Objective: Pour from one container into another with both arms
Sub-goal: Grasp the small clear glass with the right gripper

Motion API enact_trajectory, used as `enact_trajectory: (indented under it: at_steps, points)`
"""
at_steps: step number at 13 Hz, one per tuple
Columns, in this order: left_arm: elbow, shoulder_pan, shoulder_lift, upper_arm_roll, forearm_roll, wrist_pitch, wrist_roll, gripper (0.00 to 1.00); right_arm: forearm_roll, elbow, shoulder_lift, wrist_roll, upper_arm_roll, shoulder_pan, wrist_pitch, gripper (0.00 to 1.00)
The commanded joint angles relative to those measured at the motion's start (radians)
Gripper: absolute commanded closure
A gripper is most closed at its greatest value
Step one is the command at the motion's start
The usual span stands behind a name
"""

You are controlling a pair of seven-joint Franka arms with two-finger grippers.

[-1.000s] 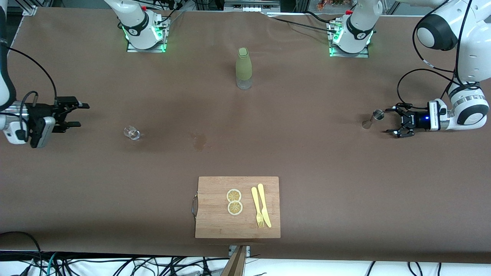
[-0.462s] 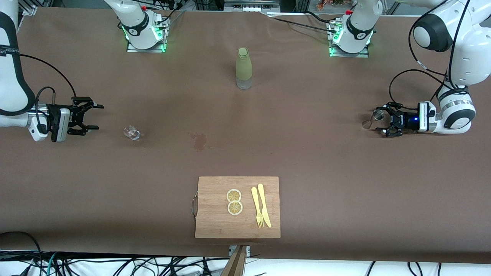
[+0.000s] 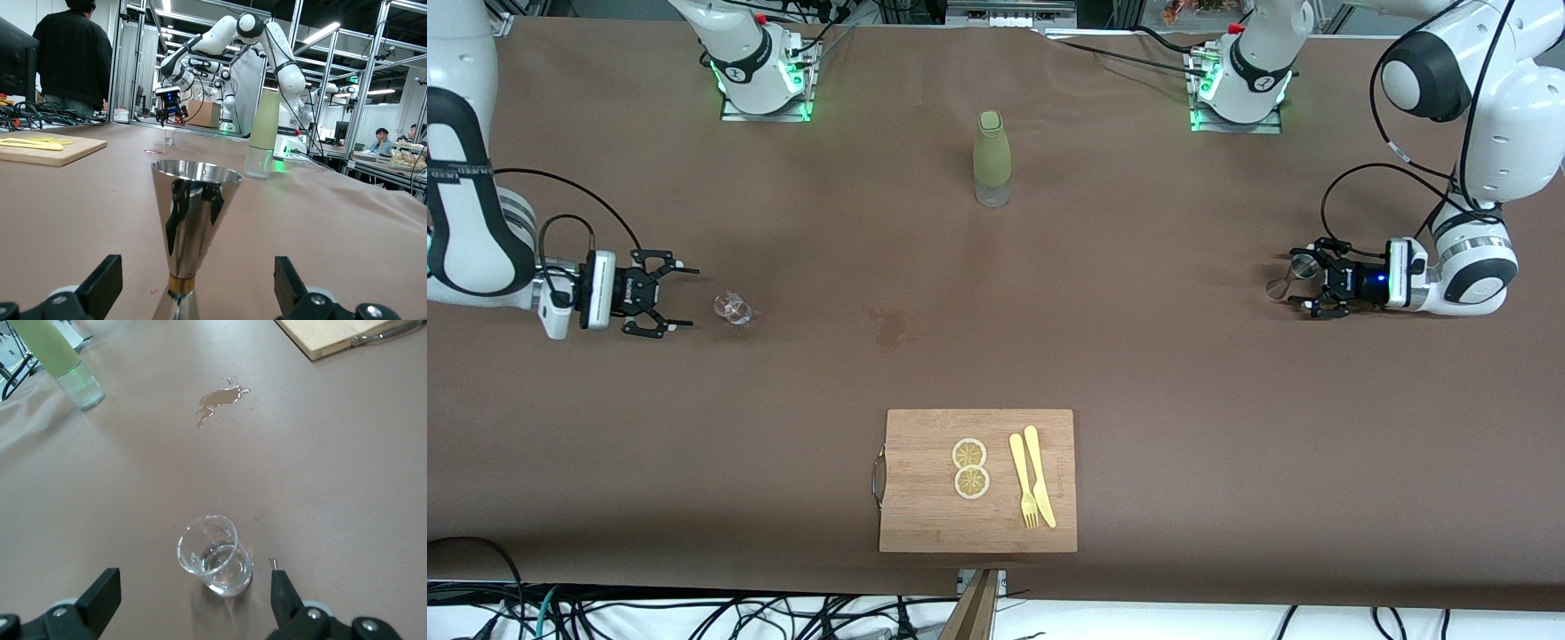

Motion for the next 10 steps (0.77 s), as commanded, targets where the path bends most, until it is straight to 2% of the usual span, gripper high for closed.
enact_trajectory:
  at_steps: [1, 4, 6, 10]
  points:
    - [-0.025, -0.029, 0.009, 0.018, -0.028, 0.002, 0.187, 0.0, 0.057, 0.002, 0.055, -0.15, 0.015, -0.025, 0.002, 0.0]
    - [-0.023, -0.029, 0.007, 0.018, -0.034, 0.001, 0.19, 0.02, 0.202, 0.007, 0.153, -0.339, 0.015, -0.025, -0.007, 0.0]
    - [-0.023, -0.029, 0.007, 0.02, -0.031, 0.001, 0.189, 0.17, 0.218, 0.007, 0.161, -0.405, 0.035, -0.025, -0.009, 0.0]
    - [-0.02, -0.029, 0.007, 0.023, -0.022, -0.001, 0.189, 0.17, 0.242, 0.01, 0.19, -0.465, 0.047, -0.025, -0.037, 0.0]
